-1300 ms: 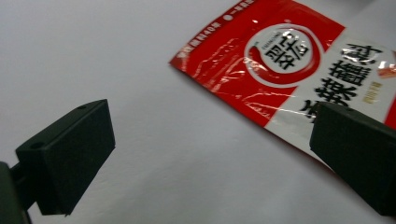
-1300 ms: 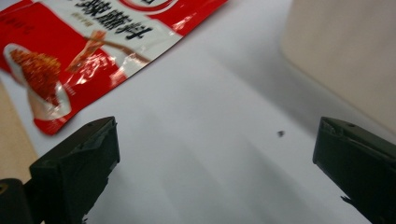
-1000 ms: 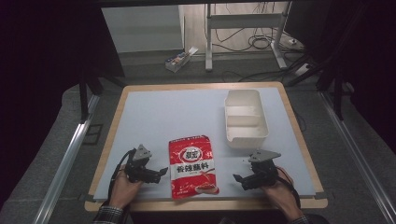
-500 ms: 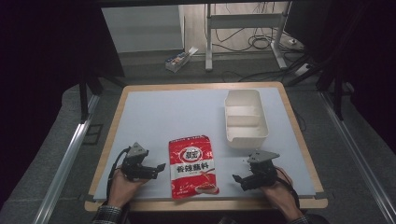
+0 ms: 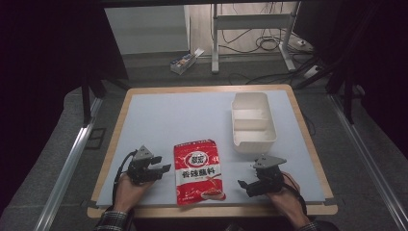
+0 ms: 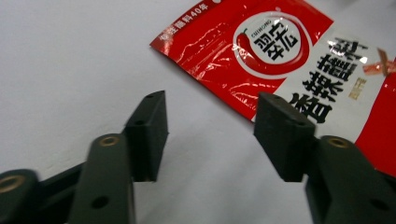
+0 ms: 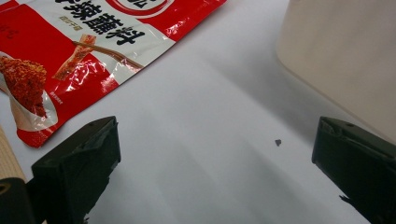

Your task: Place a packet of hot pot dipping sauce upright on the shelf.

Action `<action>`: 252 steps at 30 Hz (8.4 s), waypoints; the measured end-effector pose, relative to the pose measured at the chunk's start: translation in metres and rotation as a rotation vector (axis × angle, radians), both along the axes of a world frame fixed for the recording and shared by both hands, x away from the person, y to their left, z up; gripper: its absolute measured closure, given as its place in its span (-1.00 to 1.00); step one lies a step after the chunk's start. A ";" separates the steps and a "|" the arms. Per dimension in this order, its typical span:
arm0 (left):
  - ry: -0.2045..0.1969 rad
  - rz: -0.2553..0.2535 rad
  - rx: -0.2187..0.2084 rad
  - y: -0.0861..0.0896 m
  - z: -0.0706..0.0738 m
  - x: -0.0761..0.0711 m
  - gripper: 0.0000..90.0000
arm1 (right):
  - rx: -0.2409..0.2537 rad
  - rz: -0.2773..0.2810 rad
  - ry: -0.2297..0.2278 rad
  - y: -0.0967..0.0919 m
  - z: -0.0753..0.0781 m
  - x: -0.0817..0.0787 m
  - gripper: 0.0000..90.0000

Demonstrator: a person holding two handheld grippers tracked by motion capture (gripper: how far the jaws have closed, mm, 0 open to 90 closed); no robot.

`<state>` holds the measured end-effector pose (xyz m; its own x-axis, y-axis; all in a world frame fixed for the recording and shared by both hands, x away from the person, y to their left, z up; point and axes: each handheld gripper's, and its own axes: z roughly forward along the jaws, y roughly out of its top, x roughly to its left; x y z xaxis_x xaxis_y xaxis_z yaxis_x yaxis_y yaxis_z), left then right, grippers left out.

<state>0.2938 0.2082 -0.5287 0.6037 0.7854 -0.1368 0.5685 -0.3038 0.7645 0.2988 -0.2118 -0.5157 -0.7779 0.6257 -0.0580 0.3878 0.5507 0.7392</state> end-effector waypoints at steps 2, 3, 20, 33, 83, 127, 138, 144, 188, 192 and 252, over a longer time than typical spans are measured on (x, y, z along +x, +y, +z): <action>0.004 0.003 -0.006 0.000 -0.001 0.002 0.21 | -0.003 0.000 -0.002 0.001 0.000 0.000 -0.97; 0.004 0.003 -0.006 0.000 -0.001 0.002 0.25 | -0.005 0.001 0.000 0.001 -0.001 0.000 -0.97; 0.048 0.054 0.047 -0.010 -0.012 0.030 0.79 | -0.006 0.015 0.012 0.006 -0.004 0.002 -0.97; 0.057 0.047 0.047 -0.028 -0.017 0.051 1.00 | -0.009 0.016 0.018 0.008 -0.005 0.003 -0.96; 0.125 -0.320 0.005 -0.114 -0.009 0.057 1.00 | -0.012 0.002 0.088 -0.003 -0.005 0.010 -0.96; -0.032 -0.135 -0.022 -0.054 0.007 0.019 -0.27 | -0.011 0.057 0.207 0.005 -0.010 0.003 -0.94; -0.026 -0.118 0.023 -0.038 0.003 -0.006 -0.61 | 0.034 0.084 0.216 0.025 -0.007 0.007 -0.92; -0.052 -0.120 0.076 -0.039 0.004 -0.012 -0.70 | 0.070 0.073 0.246 0.035 -0.001 0.010 -0.63; -0.049 -0.075 0.111 -0.026 0.002 -0.011 -0.92 | 0.277 0.221 0.206 0.066 0.106 0.030 0.95; -0.046 -0.079 0.112 -0.027 0.001 -0.011 -0.91 | 0.277 0.232 0.195 0.068 0.114 0.030 0.95; -0.050 -0.105 0.051 -0.022 0.001 -0.010 -0.91 | 0.350 -0.037 -0.032 0.031 0.203 0.135 0.95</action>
